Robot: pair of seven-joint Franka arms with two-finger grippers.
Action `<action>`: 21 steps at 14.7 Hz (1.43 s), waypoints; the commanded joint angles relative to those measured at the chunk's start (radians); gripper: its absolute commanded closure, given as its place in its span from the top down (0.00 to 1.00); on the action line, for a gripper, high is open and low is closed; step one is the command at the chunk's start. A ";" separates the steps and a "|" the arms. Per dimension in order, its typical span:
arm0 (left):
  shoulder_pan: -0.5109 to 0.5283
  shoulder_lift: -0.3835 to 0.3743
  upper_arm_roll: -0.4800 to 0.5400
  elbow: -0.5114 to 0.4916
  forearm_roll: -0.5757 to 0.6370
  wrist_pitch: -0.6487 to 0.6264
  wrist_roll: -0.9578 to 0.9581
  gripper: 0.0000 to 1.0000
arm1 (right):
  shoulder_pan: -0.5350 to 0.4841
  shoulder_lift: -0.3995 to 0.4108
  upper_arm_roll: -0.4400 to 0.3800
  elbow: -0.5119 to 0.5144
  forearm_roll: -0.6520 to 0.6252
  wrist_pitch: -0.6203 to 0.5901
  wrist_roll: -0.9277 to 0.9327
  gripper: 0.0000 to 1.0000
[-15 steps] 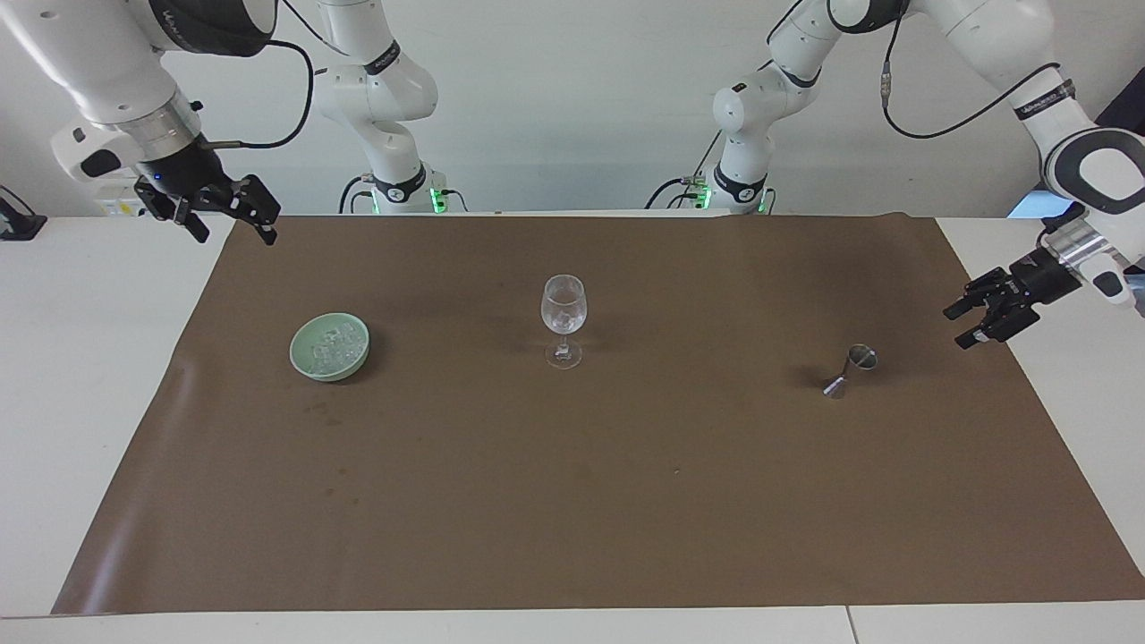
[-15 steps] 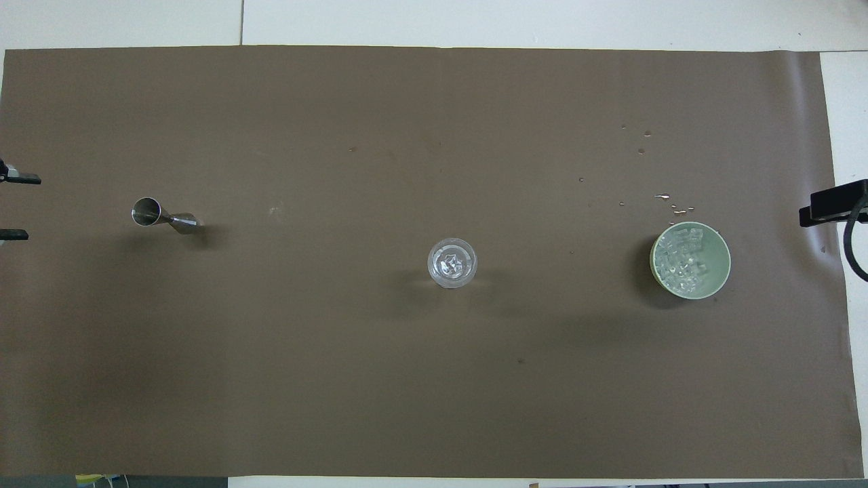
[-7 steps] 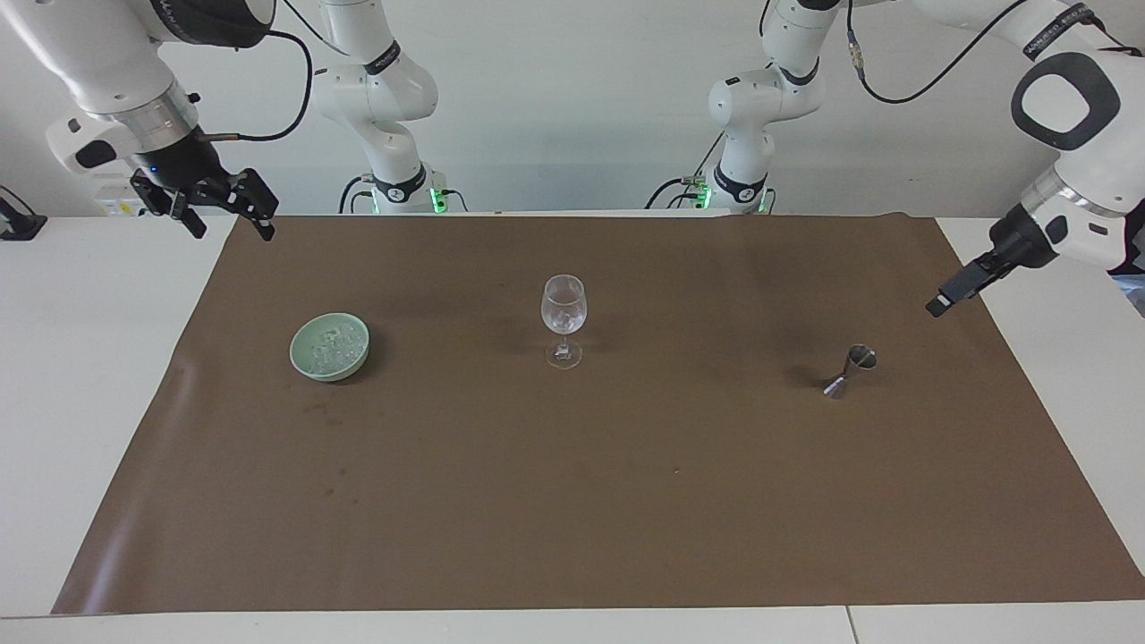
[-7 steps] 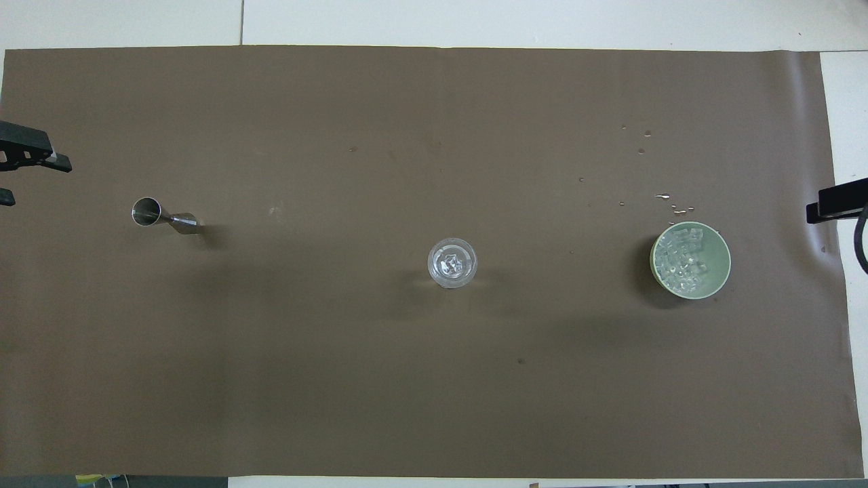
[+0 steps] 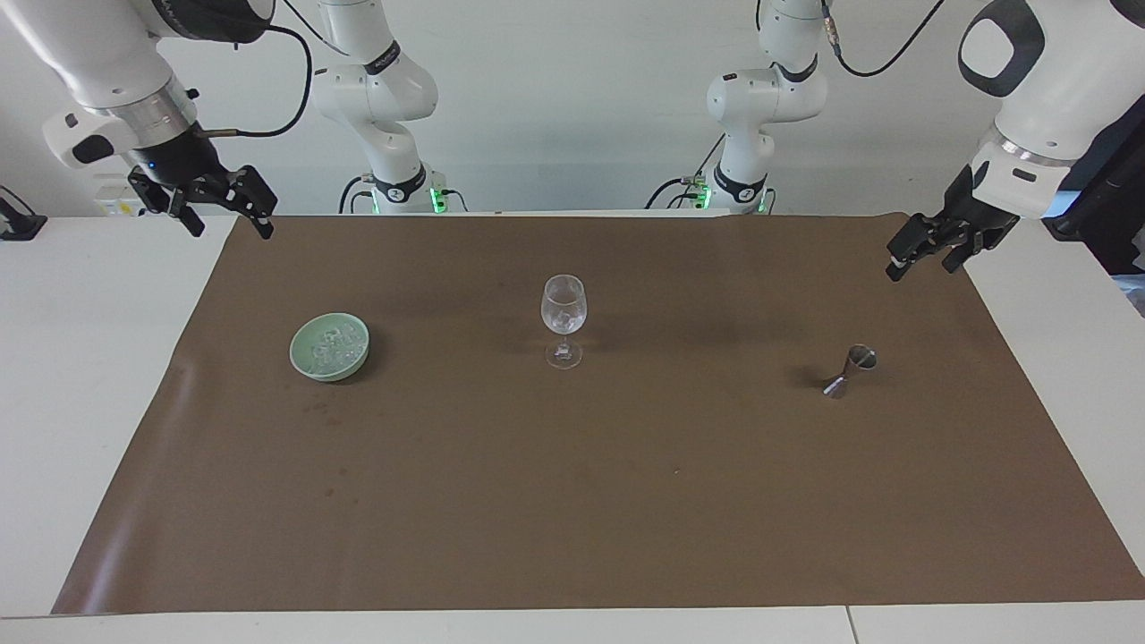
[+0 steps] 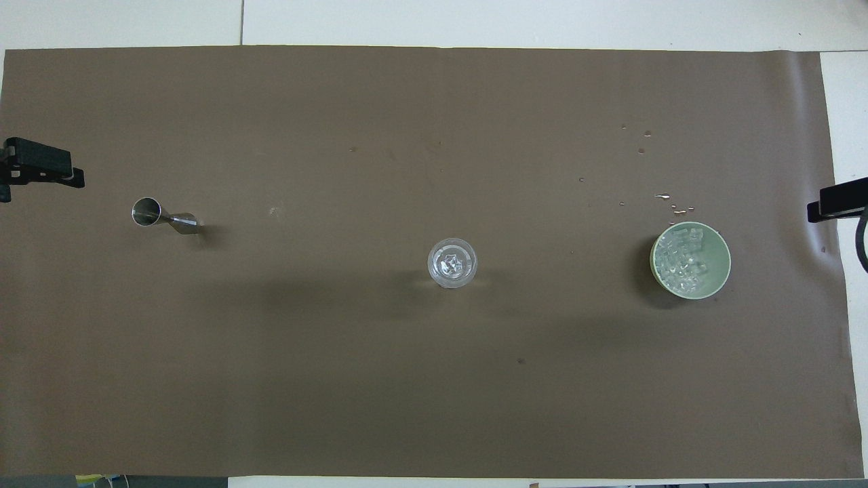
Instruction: Pour wine and add ice with both arms
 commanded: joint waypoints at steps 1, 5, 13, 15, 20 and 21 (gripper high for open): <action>-0.007 -0.002 0.009 0.077 0.051 -0.111 0.083 1.00 | -0.004 0.000 0.005 0.010 -0.014 -0.021 0.004 1.00; -0.007 -0.034 0.009 0.072 0.047 -0.195 0.145 1.00 | -0.004 -0.005 0.005 0.002 -0.012 -0.027 0.005 1.00; -0.007 -0.046 -0.013 0.054 0.039 -0.208 0.142 1.00 | -0.004 -0.008 0.005 0.000 -0.014 -0.023 0.007 1.00; -0.018 -0.045 -0.013 0.054 0.039 -0.208 0.142 1.00 | -0.004 -0.008 0.005 0.002 -0.012 -0.020 0.005 1.00; -0.012 -0.046 -0.011 0.048 0.039 -0.215 0.136 1.00 | -0.004 -0.006 0.005 0.002 -0.010 -0.018 0.005 1.00; -0.012 -0.046 -0.013 0.048 0.039 -0.215 0.136 1.00 | -0.004 -0.006 0.005 0.002 -0.010 -0.018 0.005 1.00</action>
